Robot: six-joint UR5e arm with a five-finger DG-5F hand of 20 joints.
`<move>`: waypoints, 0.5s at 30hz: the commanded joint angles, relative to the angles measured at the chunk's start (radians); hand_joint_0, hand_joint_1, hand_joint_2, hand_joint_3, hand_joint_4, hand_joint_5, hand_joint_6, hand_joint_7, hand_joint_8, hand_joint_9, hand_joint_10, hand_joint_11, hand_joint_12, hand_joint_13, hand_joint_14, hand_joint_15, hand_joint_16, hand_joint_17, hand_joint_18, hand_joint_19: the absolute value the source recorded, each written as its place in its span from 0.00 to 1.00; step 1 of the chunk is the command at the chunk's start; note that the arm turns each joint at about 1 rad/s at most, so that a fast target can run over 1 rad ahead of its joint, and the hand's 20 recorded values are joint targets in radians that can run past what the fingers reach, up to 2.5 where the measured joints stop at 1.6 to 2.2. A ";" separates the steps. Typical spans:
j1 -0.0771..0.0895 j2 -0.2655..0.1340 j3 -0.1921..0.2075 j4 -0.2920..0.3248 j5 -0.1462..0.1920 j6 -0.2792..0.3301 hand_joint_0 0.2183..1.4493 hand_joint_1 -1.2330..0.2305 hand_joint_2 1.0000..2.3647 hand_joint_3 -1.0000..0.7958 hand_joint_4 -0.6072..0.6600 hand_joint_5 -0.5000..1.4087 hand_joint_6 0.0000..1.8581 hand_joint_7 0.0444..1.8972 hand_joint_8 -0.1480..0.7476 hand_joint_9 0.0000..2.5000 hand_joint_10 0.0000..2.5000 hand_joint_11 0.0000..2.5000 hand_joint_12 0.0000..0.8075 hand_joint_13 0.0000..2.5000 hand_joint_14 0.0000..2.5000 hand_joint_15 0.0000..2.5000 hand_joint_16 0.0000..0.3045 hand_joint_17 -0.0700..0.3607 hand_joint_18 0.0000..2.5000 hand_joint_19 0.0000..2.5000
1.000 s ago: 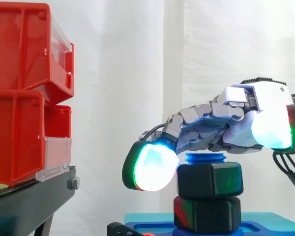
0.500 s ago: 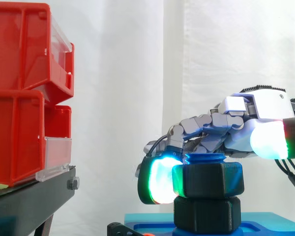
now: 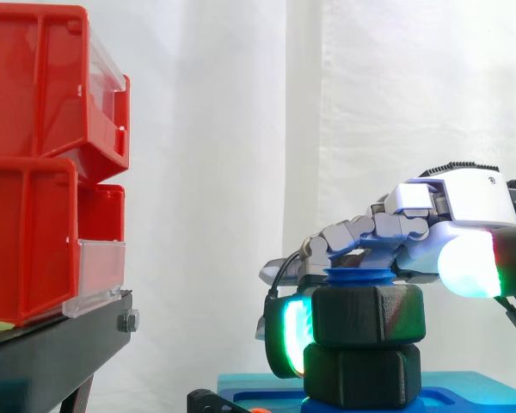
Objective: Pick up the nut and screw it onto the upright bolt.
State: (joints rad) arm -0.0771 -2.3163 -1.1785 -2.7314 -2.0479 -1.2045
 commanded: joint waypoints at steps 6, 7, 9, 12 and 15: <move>-0.006 0.000 0.000 -0.001 0.000 0.000 0.18 0.65 0.00 0.28 0.56 0.27 0.27 0.60 0.48 0.39 0.00 0.00 0.46 0.22 0.00 0.01 0.14 0.39 0.03 0.00; -0.006 0.000 0.000 -0.001 0.000 0.000 0.18 0.65 0.00 0.28 0.57 0.27 0.27 0.59 0.48 0.40 0.00 0.00 0.46 0.22 0.00 0.01 0.14 0.39 0.04 0.00; -0.006 0.000 0.000 0.001 0.000 0.000 0.18 0.65 0.00 0.28 0.57 0.27 0.27 0.58 0.48 0.41 0.00 0.01 0.46 0.23 0.00 0.02 0.14 0.39 0.04 0.01; -0.006 0.000 0.000 0.002 0.000 0.000 0.18 0.65 0.00 0.28 0.58 0.28 0.27 0.58 0.48 0.43 0.00 0.01 0.45 0.24 0.00 0.01 0.14 0.38 0.06 0.01; -0.006 0.000 0.000 0.004 0.000 0.000 0.18 0.65 0.00 0.28 0.53 0.26 0.27 0.60 0.48 0.42 0.00 0.01 0.45 0.24 0.00 0.02 0.14 0.38 0.06 0.01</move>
State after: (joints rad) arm -0.0827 -2.3163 -1.1781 -2.7290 -2.0478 -1.2042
